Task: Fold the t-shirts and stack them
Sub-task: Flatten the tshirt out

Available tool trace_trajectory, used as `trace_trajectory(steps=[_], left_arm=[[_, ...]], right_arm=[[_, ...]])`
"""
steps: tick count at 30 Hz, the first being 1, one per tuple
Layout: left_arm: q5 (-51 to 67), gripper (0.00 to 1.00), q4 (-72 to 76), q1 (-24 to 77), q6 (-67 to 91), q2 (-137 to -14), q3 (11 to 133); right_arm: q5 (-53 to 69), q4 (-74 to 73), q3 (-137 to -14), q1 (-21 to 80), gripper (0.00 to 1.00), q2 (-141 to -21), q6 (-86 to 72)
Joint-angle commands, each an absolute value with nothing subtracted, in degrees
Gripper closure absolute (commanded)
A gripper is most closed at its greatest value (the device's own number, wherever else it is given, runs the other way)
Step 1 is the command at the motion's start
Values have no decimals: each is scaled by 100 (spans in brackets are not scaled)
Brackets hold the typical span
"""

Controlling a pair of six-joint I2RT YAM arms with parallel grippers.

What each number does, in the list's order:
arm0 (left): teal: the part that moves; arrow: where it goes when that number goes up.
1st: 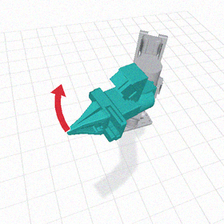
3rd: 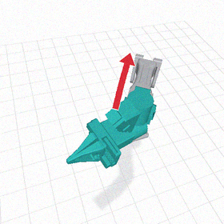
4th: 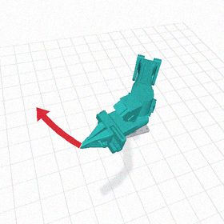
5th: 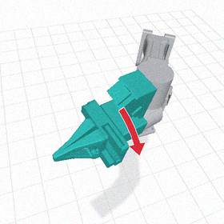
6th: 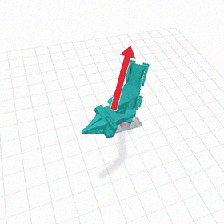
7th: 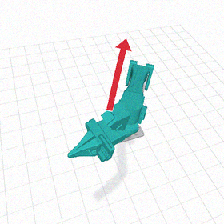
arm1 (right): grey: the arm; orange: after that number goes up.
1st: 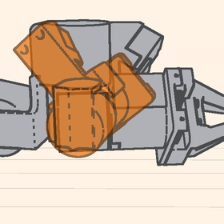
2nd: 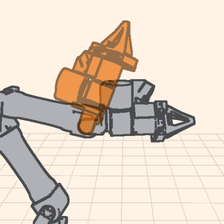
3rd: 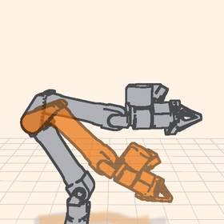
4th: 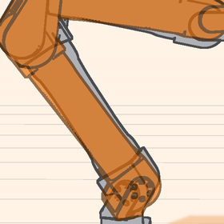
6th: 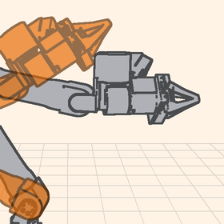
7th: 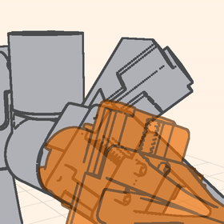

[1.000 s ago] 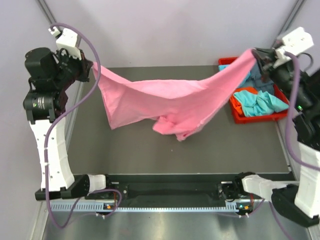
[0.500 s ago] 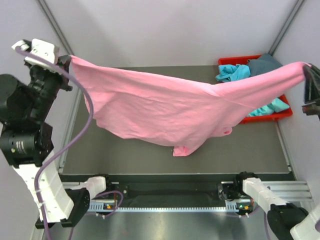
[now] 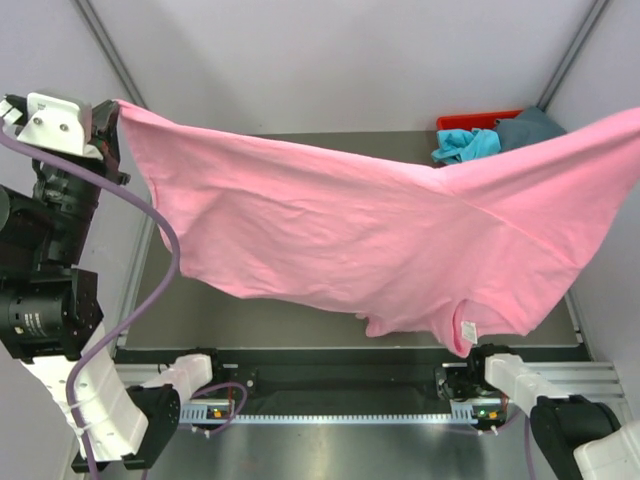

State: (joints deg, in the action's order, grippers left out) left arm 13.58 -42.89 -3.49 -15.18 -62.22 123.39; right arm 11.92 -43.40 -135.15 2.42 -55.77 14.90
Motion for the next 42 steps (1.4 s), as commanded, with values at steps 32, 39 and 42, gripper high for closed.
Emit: trace_trajectory(steps=[32,39,42], left_arm=[[1441,100,-3023,-395,-1898,-5546,10496],[1959,100,-2734,-387,-1784,-5458,7922],[2048,100,-2540,-378,-1802,-5730,6910]], right_arm=[[1423,-2734,-11783,-413,100,-5335,1476],[2143,-2347,-8792,-413,100,-5325,1748],[2452,-2172,-7676,-387,100,-5720,1793]])
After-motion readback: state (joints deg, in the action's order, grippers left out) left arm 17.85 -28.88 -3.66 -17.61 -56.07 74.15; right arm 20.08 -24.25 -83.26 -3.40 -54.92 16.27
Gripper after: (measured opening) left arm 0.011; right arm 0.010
